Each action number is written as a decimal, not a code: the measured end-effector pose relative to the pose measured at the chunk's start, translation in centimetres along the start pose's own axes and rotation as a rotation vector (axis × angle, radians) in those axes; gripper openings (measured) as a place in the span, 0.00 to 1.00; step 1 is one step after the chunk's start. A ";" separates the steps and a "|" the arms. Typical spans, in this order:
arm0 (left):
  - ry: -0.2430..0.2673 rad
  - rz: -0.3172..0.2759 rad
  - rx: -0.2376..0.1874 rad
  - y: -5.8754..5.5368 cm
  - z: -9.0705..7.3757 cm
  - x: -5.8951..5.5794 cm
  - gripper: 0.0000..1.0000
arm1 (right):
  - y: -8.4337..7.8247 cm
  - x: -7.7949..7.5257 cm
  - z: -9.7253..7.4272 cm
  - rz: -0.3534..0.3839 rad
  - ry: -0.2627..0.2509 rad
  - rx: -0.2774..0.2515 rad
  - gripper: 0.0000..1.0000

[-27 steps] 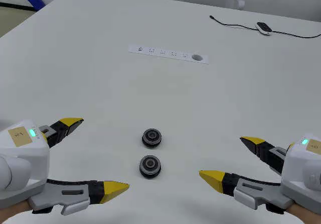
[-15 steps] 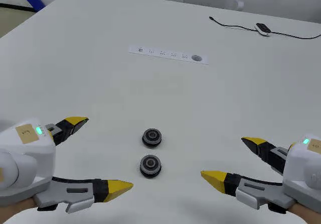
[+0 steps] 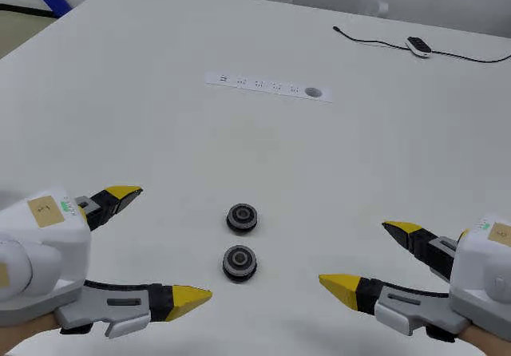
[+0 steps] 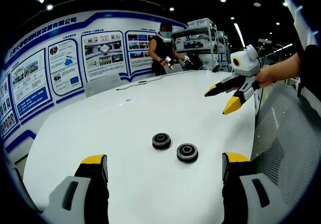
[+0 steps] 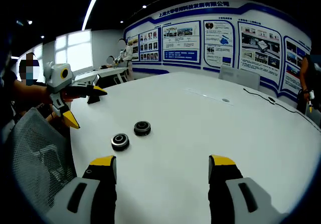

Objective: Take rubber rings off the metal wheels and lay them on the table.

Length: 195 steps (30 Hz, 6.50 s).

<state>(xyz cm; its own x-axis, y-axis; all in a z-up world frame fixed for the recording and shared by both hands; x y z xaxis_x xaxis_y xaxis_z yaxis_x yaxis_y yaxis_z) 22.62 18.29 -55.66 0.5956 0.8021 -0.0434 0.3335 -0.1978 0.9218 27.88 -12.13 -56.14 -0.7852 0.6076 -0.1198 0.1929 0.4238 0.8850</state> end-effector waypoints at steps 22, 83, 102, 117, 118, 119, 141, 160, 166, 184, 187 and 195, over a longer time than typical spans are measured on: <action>-0.051 0.043 0.031 0.3 1.1 -0.2 0.93 | -1.3 0.7 -0.3 0.078 0.003 0.022 0.72; -0.254 0.131 0.196 -0.8 8.1 -1.9 0.22 | -4.3 1.2 -0.1 0.266 0.008 0.018 0.57; -0.293 0.096 0.204 -1.3 8.6 -1.7 0.15 | -4.4 1.5 -0.1 0.272 0.017 0.033 0.56; -0.310 0.169 0.204 -1.2 8.6 -1.6 0.13 | -2.2 2.1 1.6 0.381 0.079 -0.064 0.57; -0.312 0.171 0.207 -1.2 8.7 -1.6 0.13 | -1.9 2.4 1.9 0.418 0.099 -0.086 0.58; -0.313 0.172 0.210 -1.1 8.7 -1.6 0.13 | -1.6 2.5 2.1 0.440 0.111 -0.098 0.58; -0.328 0.165 0.221 -1.1 8.6 -1.6 0.13 | 0.5 5.3 7.5 0.673 0.305 -0.075 0.58; -0.330 0.156 0.216 -1.2 8.6 -1.6 0.13 | 1.0 7.0 9.1 0.730 0.387 -0.039 0.51; -0.332 0.158 0.216 -1.2 8.6 -1.5 0.13 | 0.9 7.0 9.3 0.741 0.395 -0.021 0.51; -0.329 0.160 0.219 -1.1 8.7 -1.6 0.13 | 0.8 6.9 9.3 0.753 0.403 0.008 0.50; -0.328 0.163 0.222 -1.1 8.7 -1.6 0.13 | 0.8 7.0 9.3 0.750 0.403 0.012 0.50; -0.331 0.170 0.226 -1.1 8.6 -1.7 0.13 | 0.7 7.0 9.1 0.762 0.416 0.057 0.48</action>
<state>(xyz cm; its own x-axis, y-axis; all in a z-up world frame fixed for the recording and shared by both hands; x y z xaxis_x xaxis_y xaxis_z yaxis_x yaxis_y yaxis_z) 27.56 12.27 -59.93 0.8457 0.5310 -0.0539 0.3407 -0.4594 0.8203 27.88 -1.46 -60.42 -0.5796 0.4495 0.6797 0.7737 0.0415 0.6322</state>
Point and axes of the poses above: the centre of the closed fingertips' face, and the gripper's own axes: z roughly forward along the fingers, x roughly to its left, y roughly out of its top, the point moved 9 cm from there along -z, roughly backward along the fingers, and after that the axes turned 8 degrees about -z, right-handed, at the moved point
